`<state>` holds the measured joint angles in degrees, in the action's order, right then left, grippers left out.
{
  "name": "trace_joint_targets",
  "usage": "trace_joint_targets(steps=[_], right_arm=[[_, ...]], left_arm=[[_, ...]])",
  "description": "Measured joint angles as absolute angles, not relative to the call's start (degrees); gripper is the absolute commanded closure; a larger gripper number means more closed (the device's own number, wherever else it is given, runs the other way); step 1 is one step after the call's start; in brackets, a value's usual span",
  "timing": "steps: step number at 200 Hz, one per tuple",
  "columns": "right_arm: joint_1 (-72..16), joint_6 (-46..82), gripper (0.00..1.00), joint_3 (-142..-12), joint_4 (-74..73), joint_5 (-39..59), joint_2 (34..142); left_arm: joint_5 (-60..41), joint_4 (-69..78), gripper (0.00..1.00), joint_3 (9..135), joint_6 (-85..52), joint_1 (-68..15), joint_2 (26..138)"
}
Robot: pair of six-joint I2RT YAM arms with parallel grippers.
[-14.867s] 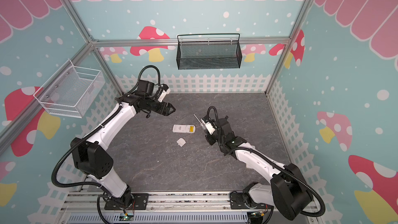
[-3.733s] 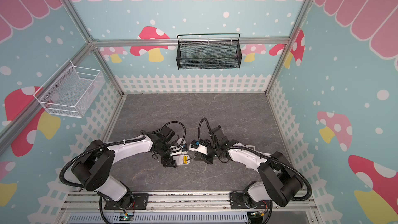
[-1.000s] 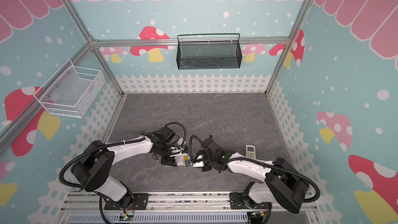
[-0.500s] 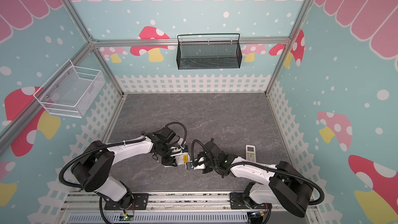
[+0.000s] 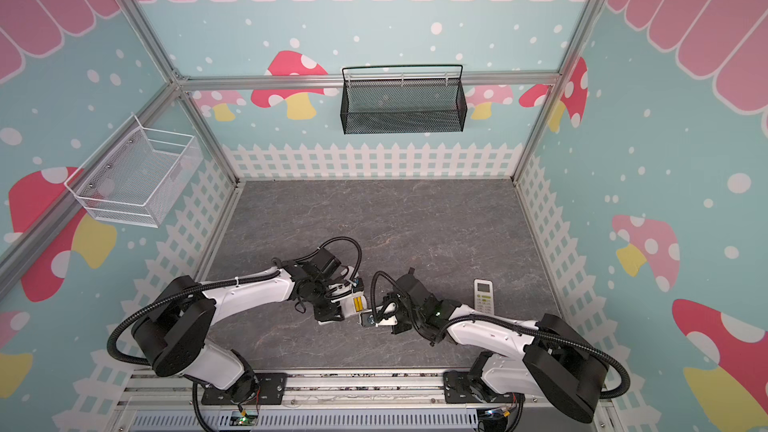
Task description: Unload the batteries from the remote control
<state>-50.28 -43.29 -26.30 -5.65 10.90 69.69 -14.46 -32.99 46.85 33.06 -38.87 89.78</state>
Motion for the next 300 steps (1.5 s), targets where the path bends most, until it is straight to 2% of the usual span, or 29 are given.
trace_joint_targets(steps=[19,56,93,120,164,219,300], right_arm=[[-50.28,-43.31,1.0,-26.2,-5.54,10.11,69.43],[-48.23,-43.46,1.0,-26.02,-9.98,-0.58,69.28],[-48.25,-43.51,1.0,-26.04,-10.48,-1.93,68.51],[-47.27,-43.42,1.0,-28.32,-4.86,4.8,66.7],[-43.75,-42.26,1.0,-36.64,4.89,19.66,69.06],[-39.75,-39.81,1.0,-36.77,9.23,31.09,71.61],[-39.7,-38.94,1.0,-36.77,9.23,34.33,75.85]], left_arm=[[-13.87,-32.88,0.73,46.83,32.05,-39.16,89.73],[-13.15,-32.6,0.73,46.74,32.27,-39.68,89.65],[-12.78,-32.56,0.76,46.74,32.32,-39.9,89.56],[-12.8,-32.64,0.87,46.78,33.3,-39.9,89.56],[-13.08,-33.12,0.94,47.2,38.79,-39.9,89.6],[-13.65,-34.35,0.95,48.03,44.18,-40.03,90.11],[-14.15,-35.14,0.95,48.6,45.45,-39.92,90.61]])
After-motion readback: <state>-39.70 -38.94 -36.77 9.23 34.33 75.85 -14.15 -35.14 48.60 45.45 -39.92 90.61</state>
